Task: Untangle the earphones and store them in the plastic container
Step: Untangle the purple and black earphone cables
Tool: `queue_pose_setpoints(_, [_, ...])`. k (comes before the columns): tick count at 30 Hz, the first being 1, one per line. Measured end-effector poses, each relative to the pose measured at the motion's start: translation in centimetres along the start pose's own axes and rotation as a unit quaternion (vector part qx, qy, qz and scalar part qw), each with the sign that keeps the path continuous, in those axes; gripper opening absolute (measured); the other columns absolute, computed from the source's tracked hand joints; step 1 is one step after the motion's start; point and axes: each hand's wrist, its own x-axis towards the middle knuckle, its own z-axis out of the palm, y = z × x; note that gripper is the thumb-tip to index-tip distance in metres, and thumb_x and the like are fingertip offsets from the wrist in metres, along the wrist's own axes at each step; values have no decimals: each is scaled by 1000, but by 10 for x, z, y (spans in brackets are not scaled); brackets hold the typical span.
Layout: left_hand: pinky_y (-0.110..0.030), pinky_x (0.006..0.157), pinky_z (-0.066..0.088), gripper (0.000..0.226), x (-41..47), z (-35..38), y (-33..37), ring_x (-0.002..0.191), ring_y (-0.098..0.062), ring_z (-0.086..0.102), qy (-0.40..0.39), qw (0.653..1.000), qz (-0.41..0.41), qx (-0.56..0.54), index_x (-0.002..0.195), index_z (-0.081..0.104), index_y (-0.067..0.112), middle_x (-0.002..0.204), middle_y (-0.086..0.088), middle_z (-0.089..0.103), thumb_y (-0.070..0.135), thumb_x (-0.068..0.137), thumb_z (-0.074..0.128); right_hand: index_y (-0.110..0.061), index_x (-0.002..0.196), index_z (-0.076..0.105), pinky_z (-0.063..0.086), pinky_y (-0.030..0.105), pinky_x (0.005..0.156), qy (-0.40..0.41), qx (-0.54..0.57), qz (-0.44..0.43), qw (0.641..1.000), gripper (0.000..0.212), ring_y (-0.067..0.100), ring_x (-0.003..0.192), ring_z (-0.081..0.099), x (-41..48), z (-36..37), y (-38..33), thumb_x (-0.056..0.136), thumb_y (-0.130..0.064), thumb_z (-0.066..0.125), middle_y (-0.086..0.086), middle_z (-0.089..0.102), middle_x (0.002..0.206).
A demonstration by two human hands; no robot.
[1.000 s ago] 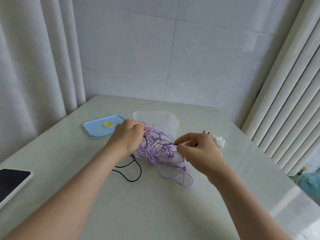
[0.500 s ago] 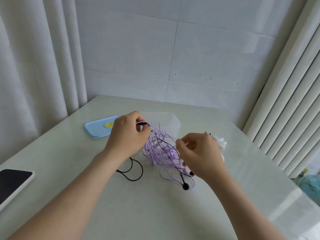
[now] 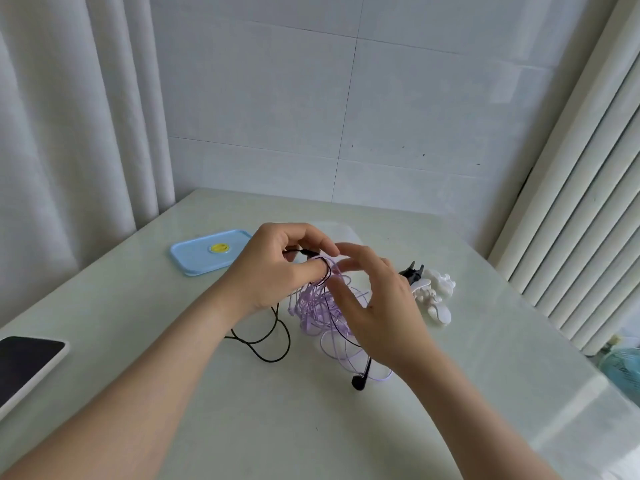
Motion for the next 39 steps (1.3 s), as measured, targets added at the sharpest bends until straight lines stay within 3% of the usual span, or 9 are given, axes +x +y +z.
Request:
queue_pose_setpoints(4, [-25,72,41,25,-3,-3,6,72,-9,55,-2,999,-20,-27,92,82,24,85,-6,71,20,77,62,-33,106,73,47,26,82,64,1,0,998,7,2,87,61,3,-1,6,102,-28,69,-16,65,91])
queue_pose_setpoints(7, [-23,80,46,28,-1,-6,5,82,-6,61,68,996,-49,-16,84,82,23,80,-2,72,28,84,55,-26,104,77,40,5,77,95,14,13,995,12,-1,90,61,6,-5,8,103,-19,67,-10,65,92])
queue_pose_setpoints(12, [-40,86,42,19,1,-4,-14,96,-23,52,167,963,-37,207,81,77,36,79,5,60,54,88,76,-30,106,76,42,11,72,120,23,34,992,15,7,81,63,9,-8,11,105,-22,63,-8,63,92])
queue_pose_setpoints(19, [-46,75,49,17,2,-13,-25,82,-34,60,305,903,-7,302,88,70,22,83,4,67,35,98,71,-22,105,71,45,21,52,189,165,176,952,19,15,56,60,15,-19,19,109,-19,52,-8,62,69])
queue_pose_setpoints(22, [-42,73,50,16,2,-4,-28,77,-32,65,273,920,-12,281,89,63,16,79,1,71,22,103,66,-20,104,70,33,28,46,174,233,200,936,22,20,55,39,16,-19,16,111,-20,49,-6,40,58])
queue_pose_setpoints(26, [-10,67,38,21,1,10,-27,84,-14,67,127,968,-39,213,101,68,16,85,4,67,5,105,51,-17,101,72,26,35,55,124,275,199,932,28,18,55,30,15,-19,14,111,-20,46,-5,32,62])
queue_pose_setpoints(28, [-22,76,39,29,0,14,-24,93,-21,62,59,969,-39,236,107,74,22,92,4,62,10,106,48,-19,101,73,25,38,57,105,283,193,934,28,21,58,29,14,-18,13,111,-22,47,-2,32,66])
queue_pose_setpoints(33, [-39,90,38,31,-2,16,-20,101,-20,47,39,954,-49,294,92,74,42,95,9,46,70,85,62,-25,105,74,28,40,59,97,276,198,935,25,24,61,29,15,-22,8,108,-20,50,2,34,67])
queue_pose_setpoints(39, [-44,98,46,17,-4,12,-16,101,-16,60,50,968,-7,246,78,69,30,90,17,69,34,94,71,-22,117,70,32,27,53,71,340,243,906,37,14,52,33,14,-30,4,97,-5,43,-7,35,64])
